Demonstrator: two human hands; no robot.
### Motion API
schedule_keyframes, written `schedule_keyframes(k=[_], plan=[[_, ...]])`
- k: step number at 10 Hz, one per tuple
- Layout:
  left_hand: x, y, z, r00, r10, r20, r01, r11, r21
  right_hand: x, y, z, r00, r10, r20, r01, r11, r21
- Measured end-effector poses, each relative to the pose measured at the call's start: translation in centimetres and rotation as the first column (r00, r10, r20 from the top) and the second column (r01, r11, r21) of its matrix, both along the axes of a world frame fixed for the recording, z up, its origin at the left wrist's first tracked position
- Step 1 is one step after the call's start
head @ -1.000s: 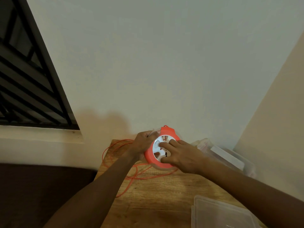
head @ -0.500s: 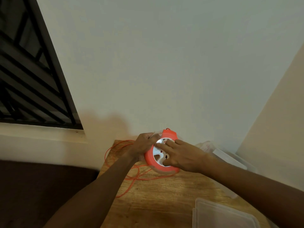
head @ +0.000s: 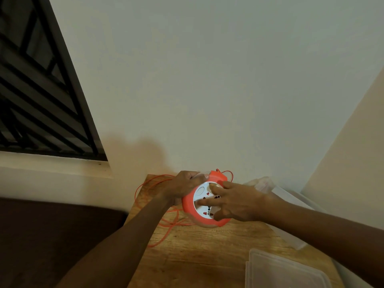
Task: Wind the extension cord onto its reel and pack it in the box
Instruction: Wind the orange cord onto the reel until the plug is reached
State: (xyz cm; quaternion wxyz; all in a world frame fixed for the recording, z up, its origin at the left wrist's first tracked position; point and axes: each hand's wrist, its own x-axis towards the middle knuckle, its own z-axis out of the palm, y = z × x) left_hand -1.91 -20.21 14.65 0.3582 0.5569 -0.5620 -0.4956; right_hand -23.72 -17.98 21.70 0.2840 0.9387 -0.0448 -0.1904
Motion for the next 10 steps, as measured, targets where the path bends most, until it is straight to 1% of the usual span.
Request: schedule_keyframes(k=[1,2,3,4,5,6,7,8,9,10], plan=[[-0.3,0.2,0.1,0.999,0.007,-0.033,-0.007,1.0,-0.003,-0.1,0.2,-0.3,1.0,-0.027,0.006,0.026,1.0,0.017],[-0.4,-0.3,0.0,0.998,0.009,-0.055,-0.01,1.0,-0.015,-0.3,0.1,-1.2,0.995,-0.041,0.095,0.039,0.999,0.028],[-0.4,-0.9,-0.3,0.998,0.028,-0.062,-0.031,0.999,-0.04,-0.2,0.5,-1.4,0.959,-0.17,0.227,0.161,0.985,0.058],[-0.6,-1.0,-0.5,0.992,0.038,-0.122,-0.045,0.997,-0.06,-0.3,-0.1,-1.5,0.913,-0.276,0.299,0.265,0.961,0.08],[-1.2,-1.2,-0.4,0.984,0.035,-0.175,-0.045,0.997,-0.057,0.0,-0.2,-1.5,0.903,-0.333,0.271,0.34,0.94,0.025],[-1.7,-1.4,-0.1,0.985,0.034,-0.168,-0.046,0.997,-0.065,0.6,-0.3,-1.6,0.917,-0.324,0.231,0.347,0.936,-0.064],[-2.0,-1.5,-0.1,0.982,0.044,-0.184,-0.058,0.996,-0.072,0.9,-0.5,-1.9,0.892,-0.381,0.244,0.409,0.91,-0.074],[-2.2,-1.5,-0.2,0.968,0.089,-0.236,-0.111,0.99,-0.082,1.1,-0.8,-2.4,0.767,-0.556,0.321,0.549,0.827,0.122],[-2.6,-1.5,-0.4,0.93,0.18,-0.32,-0.215,0.974,-0.077,1.3,-1.0,-2.9,0.473,-0.793,0.384,0.627,0.609,0.486],[-2.7,-1.5,-0.2,0.876,0.259,-0.407,-0.298,0.954,-0.033,1.9,-1.3,-3.1,0.187,-0.934,0.304,0.48,0.357,0.801]])
